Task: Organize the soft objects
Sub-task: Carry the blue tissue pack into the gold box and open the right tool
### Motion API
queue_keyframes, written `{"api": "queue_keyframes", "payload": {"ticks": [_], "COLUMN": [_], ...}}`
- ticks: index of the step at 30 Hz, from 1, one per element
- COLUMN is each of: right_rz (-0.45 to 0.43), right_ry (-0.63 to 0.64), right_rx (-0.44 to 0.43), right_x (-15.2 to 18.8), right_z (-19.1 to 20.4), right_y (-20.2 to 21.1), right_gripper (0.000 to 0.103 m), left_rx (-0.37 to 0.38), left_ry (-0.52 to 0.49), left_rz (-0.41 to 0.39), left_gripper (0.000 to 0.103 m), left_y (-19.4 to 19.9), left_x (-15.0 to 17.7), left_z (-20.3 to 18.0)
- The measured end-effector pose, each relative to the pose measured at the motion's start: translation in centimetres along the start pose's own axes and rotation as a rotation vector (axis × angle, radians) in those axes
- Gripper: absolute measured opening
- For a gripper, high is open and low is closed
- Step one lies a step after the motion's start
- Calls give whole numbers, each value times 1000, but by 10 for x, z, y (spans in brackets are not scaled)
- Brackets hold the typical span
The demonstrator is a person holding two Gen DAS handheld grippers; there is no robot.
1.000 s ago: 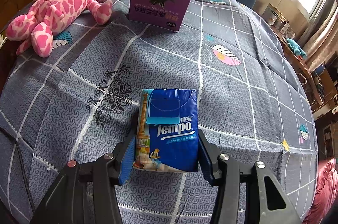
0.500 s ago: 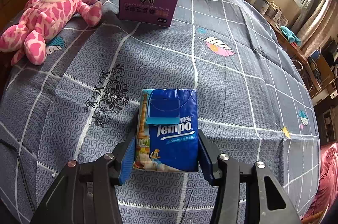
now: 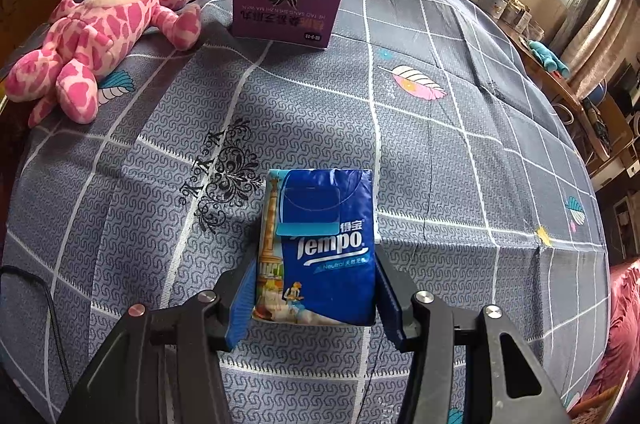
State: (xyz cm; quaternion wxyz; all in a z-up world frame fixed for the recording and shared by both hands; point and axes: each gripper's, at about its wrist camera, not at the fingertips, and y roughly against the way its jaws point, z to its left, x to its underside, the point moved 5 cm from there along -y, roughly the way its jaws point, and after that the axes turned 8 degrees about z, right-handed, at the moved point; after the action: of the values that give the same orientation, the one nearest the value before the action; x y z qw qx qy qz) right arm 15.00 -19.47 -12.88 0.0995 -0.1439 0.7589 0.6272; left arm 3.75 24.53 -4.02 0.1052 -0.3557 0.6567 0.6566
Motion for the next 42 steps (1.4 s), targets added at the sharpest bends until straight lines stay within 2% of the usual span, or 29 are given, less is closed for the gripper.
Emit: {"api": "queue_keyframes", "payload": {"ticks": [2,7,13,17,22,27,31,36,38,42], "right_rz": [-28,-116,-145,-149,-155,-167,-154,-253,-300,-363], "right_ry": [-6,64,238,358,425,456,490,449,428,349], "right_rx": [-3,-119,-371,-484,-513,-477,-446,-479,-466,-403], "right_x": [-1,-10,-18,-17,-24,-37,-33,-23,-19,-8], "right_z": [3,44,143,218,290,339,351,330,321,294], "right_y": [9,52,105,130,131,106,91,115,126,141], "right_gripper": [53,53,53,53,53,54,67,68,68,68], "left_rx": [-1,-3,-26,-55,-76,-82,-77,-83,-75,-122], "left_ry": [-1,7,36,68,107,108,92,76,86,74], "left_rz": [-5,-15,-22,-41,-62,-57,-58,-92,-99,-106], "left_gripper": [81,83,87,92,102,103,103,103,103,103], "left_y": [2,7,12,19,28,31,33,40,41,44], "left_x": [0,1,-1,-5,-6,-5,-4,-5,-5,-4], "left_z": [1,8,20,35,51,53,47,39,38,32]}}
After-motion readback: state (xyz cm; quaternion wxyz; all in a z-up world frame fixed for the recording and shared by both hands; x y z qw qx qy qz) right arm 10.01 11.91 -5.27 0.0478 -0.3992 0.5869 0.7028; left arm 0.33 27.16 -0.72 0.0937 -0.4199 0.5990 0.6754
